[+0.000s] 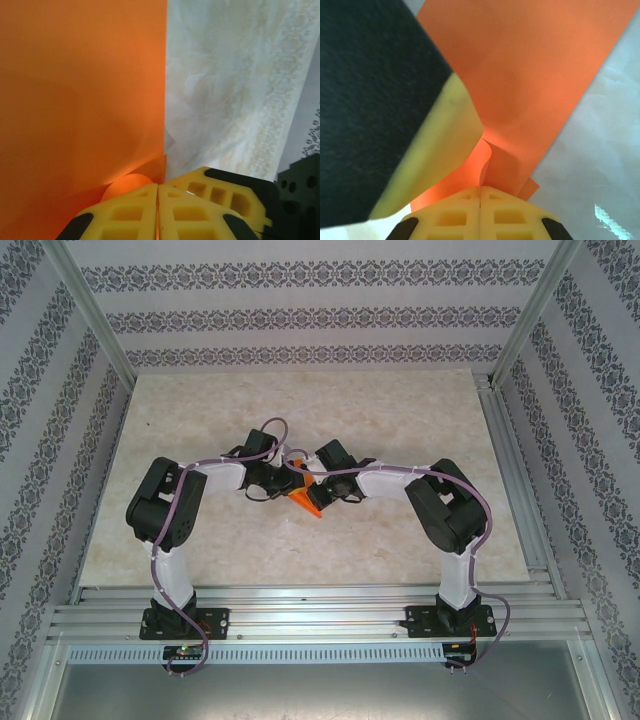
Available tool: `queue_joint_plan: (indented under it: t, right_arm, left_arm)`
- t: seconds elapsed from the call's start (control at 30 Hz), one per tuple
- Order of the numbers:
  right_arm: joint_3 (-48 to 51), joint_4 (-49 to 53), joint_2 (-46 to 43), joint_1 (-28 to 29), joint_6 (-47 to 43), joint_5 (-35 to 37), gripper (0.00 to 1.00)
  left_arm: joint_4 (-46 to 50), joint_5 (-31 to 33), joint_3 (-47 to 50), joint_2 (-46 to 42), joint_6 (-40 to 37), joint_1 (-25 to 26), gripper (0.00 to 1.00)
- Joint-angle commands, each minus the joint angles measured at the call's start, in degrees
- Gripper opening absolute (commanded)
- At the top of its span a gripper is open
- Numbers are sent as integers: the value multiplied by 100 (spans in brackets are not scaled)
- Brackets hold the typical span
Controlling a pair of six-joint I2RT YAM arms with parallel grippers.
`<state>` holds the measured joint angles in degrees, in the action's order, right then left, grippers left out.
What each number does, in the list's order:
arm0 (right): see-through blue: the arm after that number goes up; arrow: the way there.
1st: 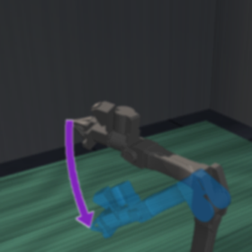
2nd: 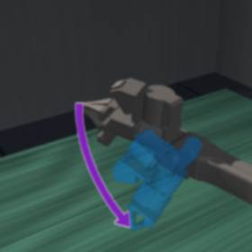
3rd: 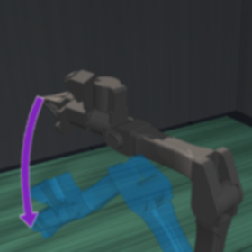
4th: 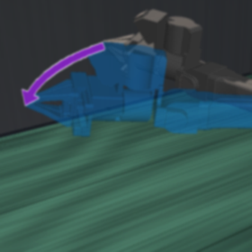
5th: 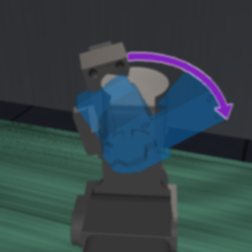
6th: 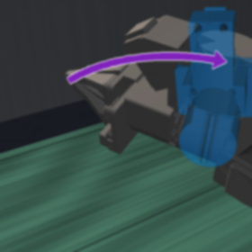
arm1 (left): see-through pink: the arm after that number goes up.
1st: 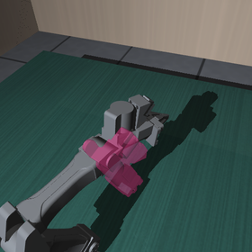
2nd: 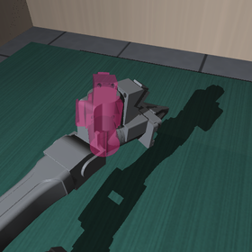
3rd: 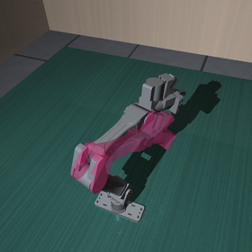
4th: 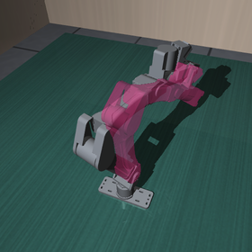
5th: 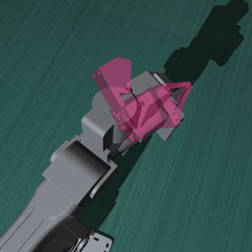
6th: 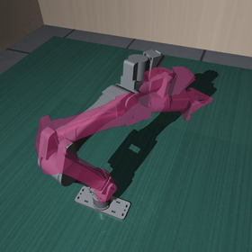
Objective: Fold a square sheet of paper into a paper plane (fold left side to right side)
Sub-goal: Third fold the triangle at the center of the table.
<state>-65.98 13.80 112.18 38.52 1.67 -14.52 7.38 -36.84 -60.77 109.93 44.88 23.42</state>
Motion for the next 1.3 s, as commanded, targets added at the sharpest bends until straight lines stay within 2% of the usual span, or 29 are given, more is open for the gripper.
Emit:
queue_joint_plan:
  t: [0.0,0.63,0.7,0.97,1.13,1.27]
  right_arm:
    - [35,402,365,91,-14,93,1]
    - [-5,433,355,71,8,52,2]
    - [-17,414,222,41,75,-21,5]
    - [136,351,-783,-243,552,-55,29]
    - [451,311,-1405,-456,1032,-329,30]
    - [744,122,-1805,-456,1849,-809,25]
  left_arm:
    - [309,255,-153,45,-264,68,10]
    - [674,653,-2,322,-599,80,10]
    - [737,744,17,401,-660,82,10]
    - [773,861,123,569,-700,116,10]
    - [808,902,94,573,-710,138,10]
    - [818,910,85,556,-713,142,10]
